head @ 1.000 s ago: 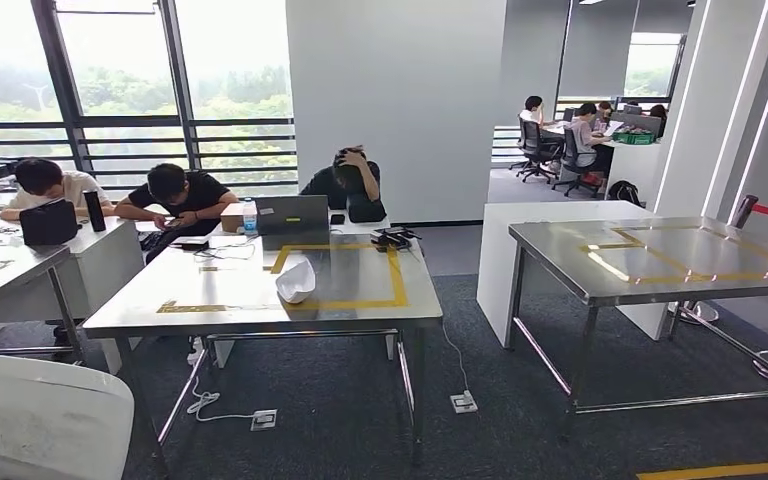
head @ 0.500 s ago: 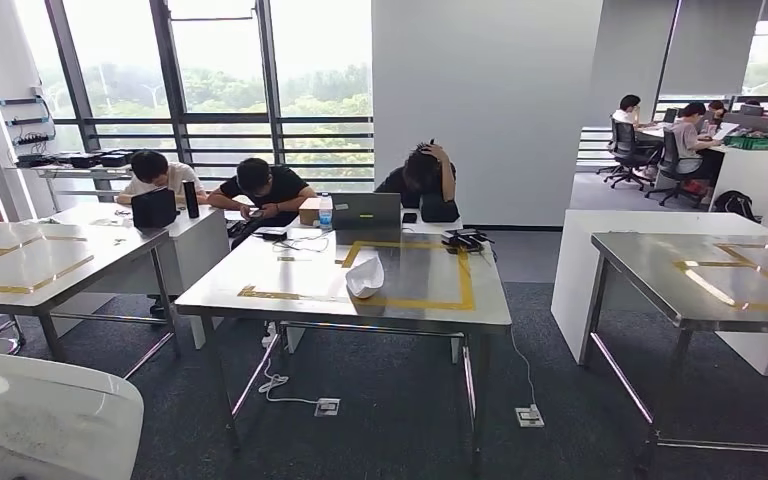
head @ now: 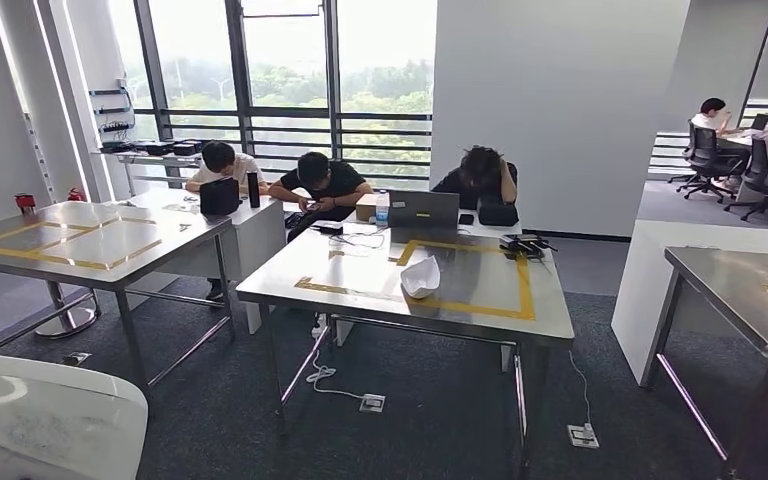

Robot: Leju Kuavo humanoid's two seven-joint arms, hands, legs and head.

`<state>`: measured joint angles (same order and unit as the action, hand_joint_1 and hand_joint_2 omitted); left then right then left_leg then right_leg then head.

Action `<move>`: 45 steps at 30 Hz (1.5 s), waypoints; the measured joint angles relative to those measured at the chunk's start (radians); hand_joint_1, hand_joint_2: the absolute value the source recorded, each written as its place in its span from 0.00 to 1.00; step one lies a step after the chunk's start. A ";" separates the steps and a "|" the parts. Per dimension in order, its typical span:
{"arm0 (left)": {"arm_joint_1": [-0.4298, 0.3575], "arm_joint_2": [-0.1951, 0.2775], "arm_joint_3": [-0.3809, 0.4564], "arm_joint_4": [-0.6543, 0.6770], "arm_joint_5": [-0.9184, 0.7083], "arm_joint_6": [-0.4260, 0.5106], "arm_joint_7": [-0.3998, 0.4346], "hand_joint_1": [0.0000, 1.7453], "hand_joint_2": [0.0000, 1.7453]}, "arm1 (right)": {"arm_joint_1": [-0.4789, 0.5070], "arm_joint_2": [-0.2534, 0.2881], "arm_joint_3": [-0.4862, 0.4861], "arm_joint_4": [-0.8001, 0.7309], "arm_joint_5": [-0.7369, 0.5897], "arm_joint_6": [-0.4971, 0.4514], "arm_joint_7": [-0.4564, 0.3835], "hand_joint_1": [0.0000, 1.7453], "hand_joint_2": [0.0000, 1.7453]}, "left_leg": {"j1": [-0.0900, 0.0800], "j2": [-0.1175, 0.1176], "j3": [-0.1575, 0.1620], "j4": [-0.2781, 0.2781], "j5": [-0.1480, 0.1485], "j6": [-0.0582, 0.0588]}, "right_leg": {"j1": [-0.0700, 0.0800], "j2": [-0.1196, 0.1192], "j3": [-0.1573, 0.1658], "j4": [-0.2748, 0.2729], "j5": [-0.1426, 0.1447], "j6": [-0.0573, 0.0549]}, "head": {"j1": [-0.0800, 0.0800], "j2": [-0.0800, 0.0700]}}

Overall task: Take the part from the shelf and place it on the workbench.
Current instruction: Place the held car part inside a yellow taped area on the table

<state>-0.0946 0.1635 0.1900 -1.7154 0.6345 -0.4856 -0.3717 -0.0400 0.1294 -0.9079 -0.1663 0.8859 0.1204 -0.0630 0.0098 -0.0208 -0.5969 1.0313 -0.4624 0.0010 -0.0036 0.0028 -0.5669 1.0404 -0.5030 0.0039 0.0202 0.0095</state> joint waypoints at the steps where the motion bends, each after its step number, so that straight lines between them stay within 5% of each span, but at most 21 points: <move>1: 0.000 0.000 0.000 0.000 0.000 -0.002 0.000 1.00 1.00 | -0.001 0.000 0.000 0.000 0.000 -0.002 -0.003 0.00 0.00 | -0.001 -0.002 -0.001 -0.001 -0.001 -0.007 | 0.002 0.001 0.004 -0.014 -0.003 -0.002 | 0.000 0.000; 5: -0.002 0.006 0.000 -0.002 0.002 -0.009 -0.001 1.00 1.00 | -0.001 0.002 0.000 0.000 0.004 -0.005 -0.005 0.00 0.00 | 0.003 0.003 -0.016 0.031 -0.022 -0.032 | -0.002 -0.003 0.021 -0.031 -0.004 -0.026 | -0.002 0.000; 8: -0.003 0.009 0.000 -0.001 0.003 -0.011 -0.002 1.00 1.00 | 0.000 0.002 -0.003 0.000 0.004 -0.005 -0.005 0.00 0.00 | 0.004 0.008 -0.106 0.203 -0.087 -0.041 | -0.003 -0.006 0.042 -0.035 -0.013 -0.038 | -0.004 0.000; 10: 0.000 0.009 0.000 0.001 0.003 -0.013 -0.002 1.00 1.00 | 0.001 0.003 -0.005 0.000 0.005 -0.005 -0.005 0.00 0.00 | 0.004 0.010 -0.153 0.272 -0.089 -0.044 | -0.003 -0.006 0.056 -0.035 -0.026 -0.037 | -0.004 0.000; 11: 0.001 0.009 0.000 0.001 0.003 -0.013 -0.003 1.00 1.00 | 0.001 0.003 -0.006 0.000 0.005 -0.004 -0.004 0.00 0.00 | 0.004 0.011 -0.150 0.253 -0.062 -0.044 | -0.004 -0.006 0.066 -0.035 -0.034 -0.035 | -0.004 0.000; 14: 0.001 0.009 0.000 -0.003 0.003 -0.014 -0.004 1.00 1.00 | 0.001 0.004 -0.006 0.000 0.009 -0.001 -0.003 0.00 0.00 | 0.002 0.024 -0.072 0.076 0.038 -0.037 | -0.004 -0.007 0.097 -0.035 -0.065 -0.021 | -0.005 -0.001; 16: 0.004 0.008 0.000 -0.007 0.002 -0.014 -0.003 1.00 1.00 | 0.000 0.004 -0.006 0.000 0.013 0.003 -0.005 0.00 0.00 | -0.003 0.030 -0.043 0.017 0.035 -0.024 | 0.000 -0.010 0.106 -0.040 -0.078 -0.009 | -0.005 -0.001; 19: 0.011 0.007 0.001 -0.019 0.002 -0.015 -0.002 1.00 1.00 | 0.000 0.004 -0.007 0.000 0.016 0.006 -0.008 0.00 0.00 | -0.002 0.020 -0.022 0.003 0.009 0.001 | 0.002 -0.012 0.116 -0.024 -0.075 0.006 | -0.003 0.000; 21: 0.014 0.006 0.001 -0.026 0.002 -0.016 -0.004 1.00 1.00 | -0.003 0.004 -0.007 0.000 0.017 0.007 -0.008 0.00 0.00 | -0.002 0.015 0.005 -0.002 -0.008 0.013 | 0.000 -0.009 0.071 0.063 -0.077 0.011 | -0.001 0.000; 24: 0.021 0.003 0.002 -0.029 0.002 -0.017 -0.006 1.00 1.00 | -0.003 0.004 -0.007 0.000 0.018 0.007 -0.008 0.00 0.00 | -0.005 0.012 0.047 -0.006 -0.043 0.021 | 0.001 -0.006 -0.076 0.244 -0.136 0.014 | 0.000 0.000; 26: 0.024 0.001 0.002 -0.028 0.003 -0.018 -0.006 1.00 1.00 | 0.003 0.004 -0.007 0.000 0.018 0.007 -0.009 0.00 0.00 | -0.008 0.007 0.084 -0.007 -0.072 0.022 | 0.002 -0.004 -0.139 0.259 -0.162 0.012 | 0.001 0.000; 27: 0.025 0.001 0.002 -0.028 0.002 -0.018 -0.006 1.00 1.00 | 0.006 0.004 -0.007 0.000 0.018 0.007 -0.010 0.00 0.00 | -0.010 0.004 0.105 -0.008 -0.088 0.022 | 0.003 -0.003 -0.151 0.223 -0.142 0.008 | 0.001 0.000; 30: 0.025 -0.002 0.001 -0.026 0.002 -0.019 -0.006 1.00 1.00 | 0.012 0.003 -0.007 0.000 0.018 0.006 -0.010 0.00 0.00 | -0.015 -0.002 0.157 -0.008 -0.141 0.015 | 0.012 0.003 -0.155 0.060 0.048 -0.014 | 0.001 0.000; 31: 0.025 -0.004 0.001 -0.024 0.000 -0.020 -0.006 1.00 1.00 | 0.014 0.003 -0.007 0.000 0.018 0.006 -0.009 0.00 0.00 | -0.014 -0.005 0.172 -0.011 -0.156 0.011 | 0.017 0.005 -0.150 0.031 0.092 -0.018 | 0.001 0.000; 34: 0.027 -0.007 0.000 -0.025 -0.004 -0.020 -0.006 1.00 1.00 | 0.012 0.002 -0.007 0.000 0.017 0.005 -0.008 0.00 0.00 | -0.007 -0.007 0.198 0.017 -0.147 -0.010 | 0.025 0.005 -0.104 0.007 0.089 -0.033 | 0.001 0.000; 37: 0.028 -0.008 0.000 -0.027 -0.006 -0.020 -0.008 1.00 1.00 | 0.005 -0.001 -0.007 -0.001 0.017 0.005 -0.009 0.00 0.00 | -0.004 0.006 0.090 0.197 -0.106 -0.021 | 0.018 0.003 -0.041 -0.013 0.058 -0.052 | -0.001 0.000; 39: 0.030 -0.008 0.000 -0.025 -0.006 -0.021 -0.008 1.00 1.00 | 0.004 -0.002 -0.008 -0.002 0.017 0.005 -0.009 0.00 0.00 | -0.002 0.009 -0.012 0.286 -0.170 -0.030 | 0.014 0.004 0.000 -0.021 0.027 -0.055 | -0.003 0.000; 41: 0.033 -0.008 0.000 -0.023 -0.006 -0.021 -0.009 1.00 1.00 | 0.006 -0.002 -0.008 -0.002 0.017 0.005 -0.008 0.00 0.00 | 0.000 0.010 -0.079 0.282 -0.266 -0.035 | 0.011 0.006 0.048 -0.023 -0.011 -0.053 | -0.003 0.000; 42: 0.034 -0.008 0.000 -0.023 -0.006 -0.021 -0.009 1.00 1.00 | 0.007 -0.001 -0.008 -0.002 0.017 0.005 -0.008 0.00 0.00 | 0.000 0.011 -0.099 0.251 -0.278 -0.035 | 0.009 0.007 0.074 -0.024 -0.031 -0.051 | -0.003 0.000; 43: 0.035 -0.008 0.000 -0.023 -0.006 -0.021 -0.009 1.00 1.00 | 0.008 -0.001 -0.008 -0.002 0.017 0.005 -0.007 0.00 0.00 | 0.000 0.012 -0.112 0.205 -0.243 -0.035 | 0.006 0.007 0.098 -0.024 -0.051 -0.048 | -0.004 0.000; 45: 0.038 -0.008 0.000 -0.021 -0.006 -0.022 -0.009 1.00 1.00 | 0.008 0.000 -0.008 -0.001 0.017 0.006 -0.004 0.00 0.00 | -0.001 0.019 -0.133 0.089 -0.055 -0.031 | 0.005 0.010 0.133 -0.022 -0.091 -0.038 | -0.005 -0.001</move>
<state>-0.0565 0.1551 0.1900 -1.7363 0.6283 -0.5074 -0.3811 -0.0322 0.1293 -0.9163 -0.1675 0.9028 0.1260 -0.0673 0.0084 -0.0020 -0.7303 1.1206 -0.5178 -0.0300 0.0019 0.0127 -0.4337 1.0180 -0.5939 -0.0342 0.0155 0.0088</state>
